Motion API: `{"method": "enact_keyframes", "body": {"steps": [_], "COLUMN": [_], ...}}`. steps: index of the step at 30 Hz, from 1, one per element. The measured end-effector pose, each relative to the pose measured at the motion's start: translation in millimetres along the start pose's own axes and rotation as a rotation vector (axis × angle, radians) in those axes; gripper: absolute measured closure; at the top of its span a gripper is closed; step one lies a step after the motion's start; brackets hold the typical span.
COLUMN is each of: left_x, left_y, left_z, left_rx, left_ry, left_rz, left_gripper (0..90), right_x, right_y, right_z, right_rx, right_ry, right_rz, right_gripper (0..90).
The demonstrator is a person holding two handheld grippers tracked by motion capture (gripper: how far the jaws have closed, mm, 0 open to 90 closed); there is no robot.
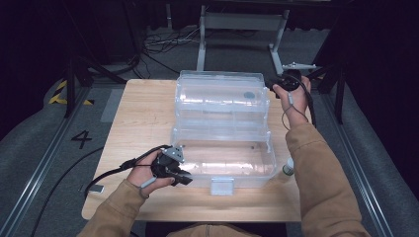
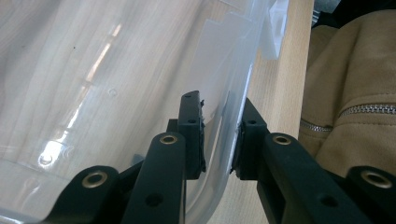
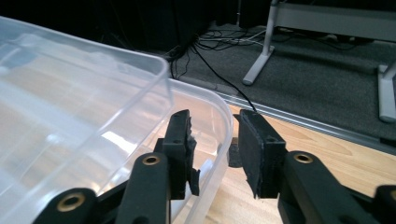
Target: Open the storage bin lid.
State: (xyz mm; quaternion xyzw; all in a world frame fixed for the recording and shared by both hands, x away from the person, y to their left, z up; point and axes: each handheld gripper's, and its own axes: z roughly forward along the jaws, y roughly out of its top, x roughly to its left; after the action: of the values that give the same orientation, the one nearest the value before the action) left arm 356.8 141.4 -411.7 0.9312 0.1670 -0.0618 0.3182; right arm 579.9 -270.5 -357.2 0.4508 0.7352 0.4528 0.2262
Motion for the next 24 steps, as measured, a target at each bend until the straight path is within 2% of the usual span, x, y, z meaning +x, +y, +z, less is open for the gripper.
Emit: {"method": "enact_keyframes", "body": {"steps": [4,10,13,17,21,24], "left_x": [0.4,0.0,-1.1,-4.2,-5.2,-5.2], "left_y": [0.0,0.2,0.1,-0.5,-2.4,-3.3], "left_z": [-0.6,-5.8,-10.5,-20.0,-29.6,-32.6], "left_rx": [-0.001,-0.025,-0.048,-0.078,-0.105,-0.115], "left_ry": [-0.006,0.013,0.012,0.025,0.050,0.056], "left_rz": [-0.008,-0.004,-0.002,-0.002,-0.007,-0.013], "left_gripper": [75.4,65.8,64.1,61.1,58.9,56.9], "right_x": [2.1,9.4,11.1,13.7,21.3,25.2], "right_y": [1.3,0.7,-1.7,-6.8,-23.1,-29.0], "right_z": [-16.1,-42.7,-52.9,-65.1,-93.2,-102.6], "right_rx": [-0.022,-0.055,-0.070,-0.071,-0.123,-0.124], "right_ry": [0.023,0.048,0.065,0.082,0.121,0.118], "right_rz": [-0.016,-0.107,-0.125,-0.143,-0.159,-0.181], "right_gripper": [59.8,59.0,59.5,59.3,56.9,56.1]}}
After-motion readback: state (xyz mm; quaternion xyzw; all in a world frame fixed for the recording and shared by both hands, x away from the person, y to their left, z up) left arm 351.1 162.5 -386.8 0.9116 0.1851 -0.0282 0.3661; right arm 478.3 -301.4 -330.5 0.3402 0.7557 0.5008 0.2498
